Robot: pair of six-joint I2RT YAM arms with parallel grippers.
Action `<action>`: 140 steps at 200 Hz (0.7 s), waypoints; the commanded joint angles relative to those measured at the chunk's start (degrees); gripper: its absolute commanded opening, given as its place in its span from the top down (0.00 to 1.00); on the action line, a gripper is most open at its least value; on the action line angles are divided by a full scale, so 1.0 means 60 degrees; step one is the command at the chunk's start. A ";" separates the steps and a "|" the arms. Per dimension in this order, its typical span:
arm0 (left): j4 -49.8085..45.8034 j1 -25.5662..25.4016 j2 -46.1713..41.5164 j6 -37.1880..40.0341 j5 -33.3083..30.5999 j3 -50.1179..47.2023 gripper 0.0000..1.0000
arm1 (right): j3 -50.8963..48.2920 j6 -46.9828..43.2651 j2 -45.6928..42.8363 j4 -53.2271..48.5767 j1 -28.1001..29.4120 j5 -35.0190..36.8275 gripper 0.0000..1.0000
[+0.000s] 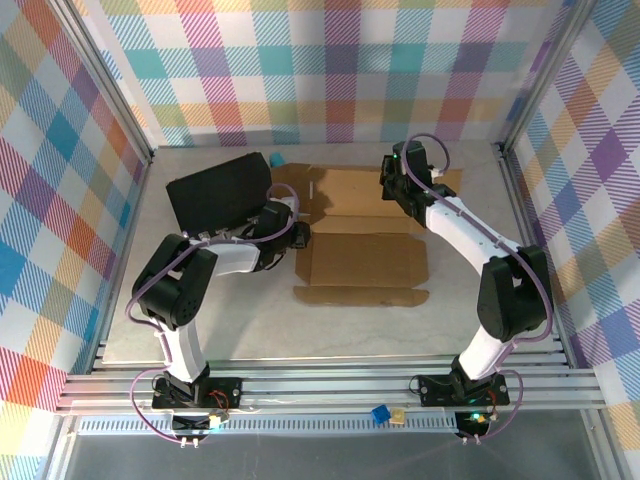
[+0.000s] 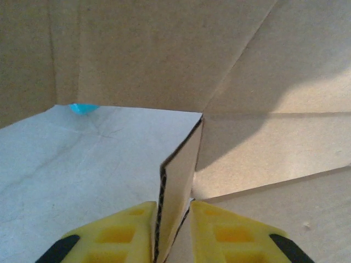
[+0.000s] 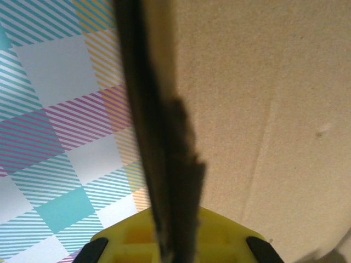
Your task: Fold the paper box
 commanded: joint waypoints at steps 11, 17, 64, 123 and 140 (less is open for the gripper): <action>-0.1122 -0.0539 -0.0080 0.1065 -0.1515 0.0835 0.80 | 0.0370 0.0214 0.0176 -0.0065 -0.0012 -0.0102 1.00; -0.1221 -0.0628 -0.0057 0.1195 -0.1653 0.0933 0.80 | 0.0388 0.0211 0.0200 -0.0073 -0.0012 -0.0116 1.00; -0.1603 -0.1065 0.0125 0.1905 -0.2187 0.1340 0.80 | 0.0415 0.0208 0.0197 -0.0130 -0.0014 -0.0157 1.00; -0.2202 -0.1239 0.0120 0.1825 -0.2788 0.1635 0.77 | 0.0434 0.0184 0.0209 -0.0185 -0.0012 -0.0178 1.00; -0.1972 -0.1165 -0.0371 0.1621 -0.2464 0.1298 0.73 | 0.0410 0.0180 0.0190 -0.0192 -0.0026 -0.0189 1.00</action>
